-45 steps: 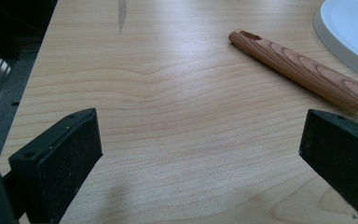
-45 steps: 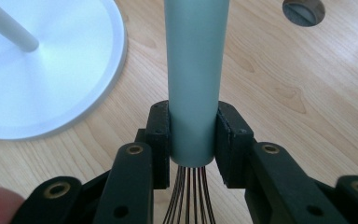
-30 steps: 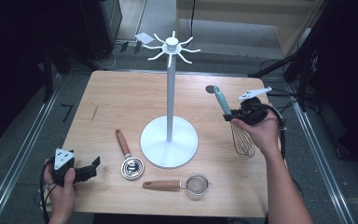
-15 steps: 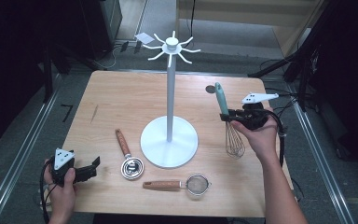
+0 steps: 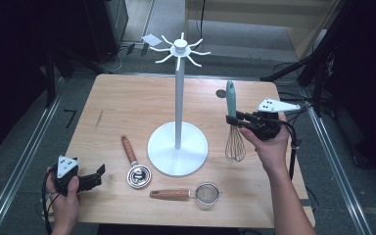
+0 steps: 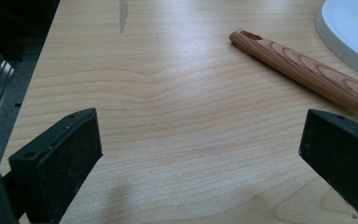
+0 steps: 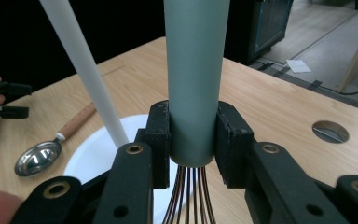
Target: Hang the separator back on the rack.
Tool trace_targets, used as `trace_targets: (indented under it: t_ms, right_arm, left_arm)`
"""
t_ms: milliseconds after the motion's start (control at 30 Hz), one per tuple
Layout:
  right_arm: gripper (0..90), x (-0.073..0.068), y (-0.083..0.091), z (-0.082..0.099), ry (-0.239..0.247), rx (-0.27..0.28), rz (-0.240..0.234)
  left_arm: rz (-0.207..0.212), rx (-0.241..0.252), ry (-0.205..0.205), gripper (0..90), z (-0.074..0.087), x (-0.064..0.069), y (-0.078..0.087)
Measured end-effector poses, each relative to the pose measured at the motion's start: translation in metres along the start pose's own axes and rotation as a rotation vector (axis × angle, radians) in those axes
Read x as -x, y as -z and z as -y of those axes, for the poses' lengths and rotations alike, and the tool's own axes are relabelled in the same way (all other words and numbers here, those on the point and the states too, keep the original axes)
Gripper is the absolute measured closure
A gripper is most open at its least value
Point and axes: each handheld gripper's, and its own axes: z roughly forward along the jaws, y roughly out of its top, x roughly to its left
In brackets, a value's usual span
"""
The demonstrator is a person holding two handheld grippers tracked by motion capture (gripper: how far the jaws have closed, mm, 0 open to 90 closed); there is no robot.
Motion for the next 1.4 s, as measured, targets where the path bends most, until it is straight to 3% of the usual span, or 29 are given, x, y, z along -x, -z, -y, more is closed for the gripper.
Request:
trace_targets:
  t_ms: [200, 600, 1033, 1400]
  right_arm:
    - [71.0, -0.016, -0.001, -0.007, -0.005, 0.060, -0.030]
    - [70.9, -0.041, 0.001, -0.020, -0.002, 0.135, -0.040]
    - [70.9, -0.052, 0.002, -0.039, 0.018, 0.184, -0.061]
    - [70.9, -0.084, 0.005, -0.059, 0.049, 0.240, -0.106]
  left_arm:
    - [0.001, 0.001, 0.002, 0.0, 0.000, 0.000, 0.000]
    - [0.001, 0.003, 0.004, 0.0, 0.000, 0.000, 0.000]
    - [0.002, 0.002, 0.004, 0.0, 0.000, -0.001, 0.000]
    - [0.002, 0.000, 0.005, 0.0, 0.000, -0.001, 0.000]
